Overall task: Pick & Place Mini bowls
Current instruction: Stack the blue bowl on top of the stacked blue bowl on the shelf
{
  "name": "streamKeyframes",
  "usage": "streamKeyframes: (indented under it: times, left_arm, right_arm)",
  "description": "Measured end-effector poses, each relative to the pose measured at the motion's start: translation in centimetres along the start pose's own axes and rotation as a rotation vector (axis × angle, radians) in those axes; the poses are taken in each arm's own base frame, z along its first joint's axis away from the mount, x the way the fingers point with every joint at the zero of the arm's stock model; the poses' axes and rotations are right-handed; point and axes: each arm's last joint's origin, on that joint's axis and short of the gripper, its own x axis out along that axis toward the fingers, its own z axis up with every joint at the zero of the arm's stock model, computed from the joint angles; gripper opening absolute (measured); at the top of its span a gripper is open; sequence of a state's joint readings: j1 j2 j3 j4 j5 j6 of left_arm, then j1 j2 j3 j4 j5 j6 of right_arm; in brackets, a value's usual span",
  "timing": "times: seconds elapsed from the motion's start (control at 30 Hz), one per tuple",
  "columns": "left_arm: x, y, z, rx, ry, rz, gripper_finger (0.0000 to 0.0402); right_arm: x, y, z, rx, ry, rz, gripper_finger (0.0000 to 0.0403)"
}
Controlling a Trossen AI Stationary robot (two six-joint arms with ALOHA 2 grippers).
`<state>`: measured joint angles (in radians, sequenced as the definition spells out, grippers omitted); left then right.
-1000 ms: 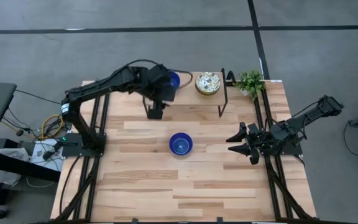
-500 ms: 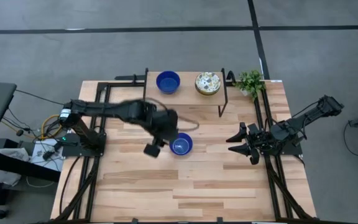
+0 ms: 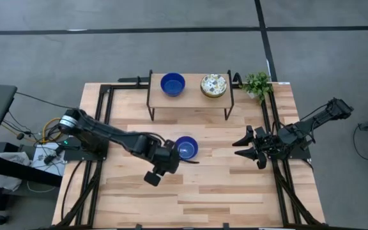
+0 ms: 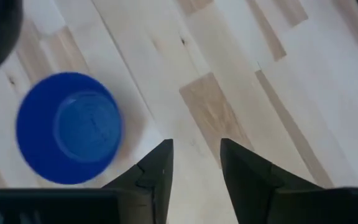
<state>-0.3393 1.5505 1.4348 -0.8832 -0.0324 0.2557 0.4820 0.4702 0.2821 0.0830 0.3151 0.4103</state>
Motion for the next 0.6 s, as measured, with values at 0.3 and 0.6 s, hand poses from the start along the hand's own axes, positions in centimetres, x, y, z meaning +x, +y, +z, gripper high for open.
streamKeyframes:
  times: [0.3,0.6]
  left_arm:
    - [2.6,-0.3,-0.2,0.006,-0.112,0.051,0.0195]
    - [5.1,2.4,-1.7,-0.047,-0.097,0.13,0.0218]
  right_arm:
    - [0.0,0.0,0.0,0.0,0.0,0.0,0.0178]
    - [0.0,0.0,0.0,0.001,-0.001,0.0,0.0176]
